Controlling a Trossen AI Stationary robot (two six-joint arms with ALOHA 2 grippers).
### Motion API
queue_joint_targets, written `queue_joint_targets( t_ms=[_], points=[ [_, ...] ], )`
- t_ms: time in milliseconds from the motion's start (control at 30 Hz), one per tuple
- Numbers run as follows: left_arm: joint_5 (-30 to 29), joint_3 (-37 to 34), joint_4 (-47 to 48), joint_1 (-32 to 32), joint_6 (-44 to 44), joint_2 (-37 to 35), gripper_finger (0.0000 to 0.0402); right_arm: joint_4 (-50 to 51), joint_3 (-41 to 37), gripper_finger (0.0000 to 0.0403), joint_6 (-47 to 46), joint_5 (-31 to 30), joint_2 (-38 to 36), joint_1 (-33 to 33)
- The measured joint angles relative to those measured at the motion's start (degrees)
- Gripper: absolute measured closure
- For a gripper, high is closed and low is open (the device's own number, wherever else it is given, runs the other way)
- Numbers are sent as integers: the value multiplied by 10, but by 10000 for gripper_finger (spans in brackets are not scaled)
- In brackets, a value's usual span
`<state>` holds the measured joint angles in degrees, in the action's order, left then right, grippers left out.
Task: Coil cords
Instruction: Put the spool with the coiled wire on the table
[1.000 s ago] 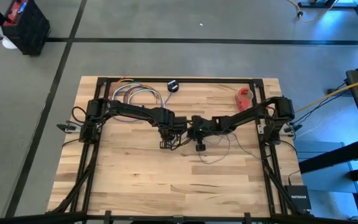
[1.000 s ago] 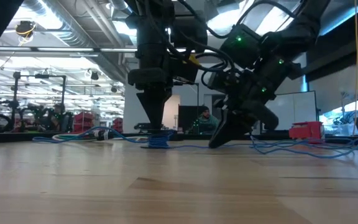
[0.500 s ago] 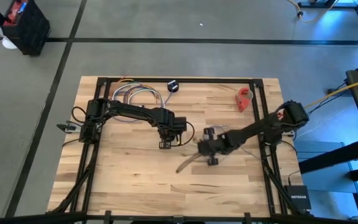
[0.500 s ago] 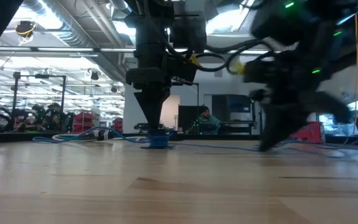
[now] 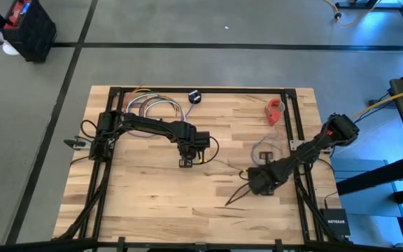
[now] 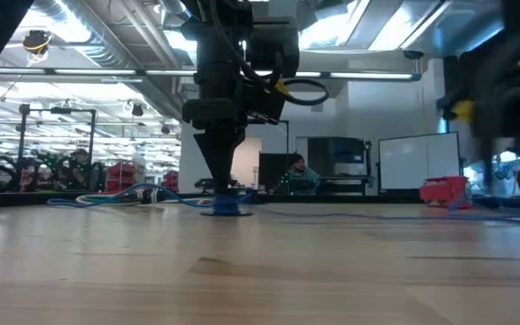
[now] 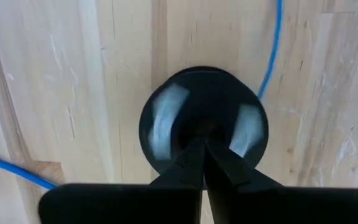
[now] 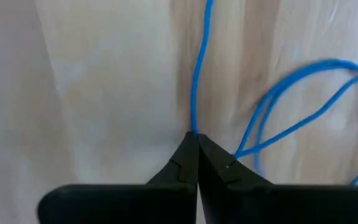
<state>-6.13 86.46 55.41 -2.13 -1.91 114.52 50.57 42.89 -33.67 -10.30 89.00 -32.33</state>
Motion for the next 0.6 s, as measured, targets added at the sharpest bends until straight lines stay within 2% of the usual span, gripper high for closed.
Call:
queue_joint_targets(
  t_ms=[133,233,467,600],
  points=[
    [0,0,0,0,-1,0,398,-2,3,400,-48,1,-19,-9],
    [0,0,0,0,-1,0,398,3,25,385,-81,-5,-21,-4],
    [0,0,-1,0,-2,0,398,18,113,288,-51,-48,-22,5],
    [0,0,-1,0,-1,0,398,3,127,229,-30,-92,-23,5]
  ],
)
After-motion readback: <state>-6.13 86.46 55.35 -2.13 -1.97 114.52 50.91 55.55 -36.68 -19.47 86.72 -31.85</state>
